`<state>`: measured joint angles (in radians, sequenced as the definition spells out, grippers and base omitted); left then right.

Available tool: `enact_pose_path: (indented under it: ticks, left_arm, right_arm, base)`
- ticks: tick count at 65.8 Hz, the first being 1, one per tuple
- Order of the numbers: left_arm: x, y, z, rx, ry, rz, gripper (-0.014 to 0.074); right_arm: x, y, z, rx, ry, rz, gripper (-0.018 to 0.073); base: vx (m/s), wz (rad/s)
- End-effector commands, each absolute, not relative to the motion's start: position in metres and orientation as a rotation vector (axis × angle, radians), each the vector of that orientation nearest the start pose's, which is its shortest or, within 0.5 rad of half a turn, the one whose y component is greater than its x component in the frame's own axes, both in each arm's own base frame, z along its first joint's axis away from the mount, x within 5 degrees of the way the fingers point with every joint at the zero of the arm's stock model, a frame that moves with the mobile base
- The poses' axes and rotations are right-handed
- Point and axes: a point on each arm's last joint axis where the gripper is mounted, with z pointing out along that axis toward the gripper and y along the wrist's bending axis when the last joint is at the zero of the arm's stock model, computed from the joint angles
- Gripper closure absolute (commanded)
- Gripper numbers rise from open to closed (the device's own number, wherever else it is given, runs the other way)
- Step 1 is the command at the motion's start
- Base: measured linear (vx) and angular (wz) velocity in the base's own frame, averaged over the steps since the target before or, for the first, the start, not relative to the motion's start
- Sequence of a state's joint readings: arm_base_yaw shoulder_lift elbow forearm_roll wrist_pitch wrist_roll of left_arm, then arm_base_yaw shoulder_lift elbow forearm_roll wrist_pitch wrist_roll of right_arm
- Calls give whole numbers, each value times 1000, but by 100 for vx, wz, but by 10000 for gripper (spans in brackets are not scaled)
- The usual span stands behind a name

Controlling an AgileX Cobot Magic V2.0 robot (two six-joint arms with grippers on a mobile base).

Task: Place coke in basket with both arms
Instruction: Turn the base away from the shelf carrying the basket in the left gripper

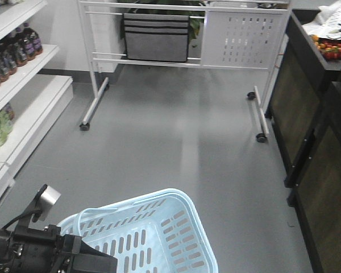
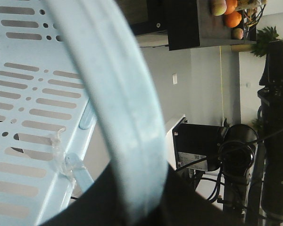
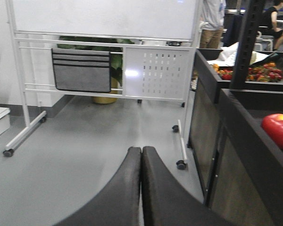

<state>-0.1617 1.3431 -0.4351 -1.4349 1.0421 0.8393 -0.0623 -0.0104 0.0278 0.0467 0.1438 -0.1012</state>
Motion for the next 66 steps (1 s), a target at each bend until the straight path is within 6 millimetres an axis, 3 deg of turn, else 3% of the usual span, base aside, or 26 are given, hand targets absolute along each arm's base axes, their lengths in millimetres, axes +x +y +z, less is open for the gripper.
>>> enact_pose_path:
  ticks: [1,66]
  left_arm:
    - [170,-112,214,11,2468,-1680,603]
    - [170,-112,214,12,2467,-1679,603]
  right_arm:
    - [56,-4,196,3,1566,-99,569]
    - [56,-4,196,3,1566,-99,569]
  base:
    - [3,-29]
    - [12,-12]
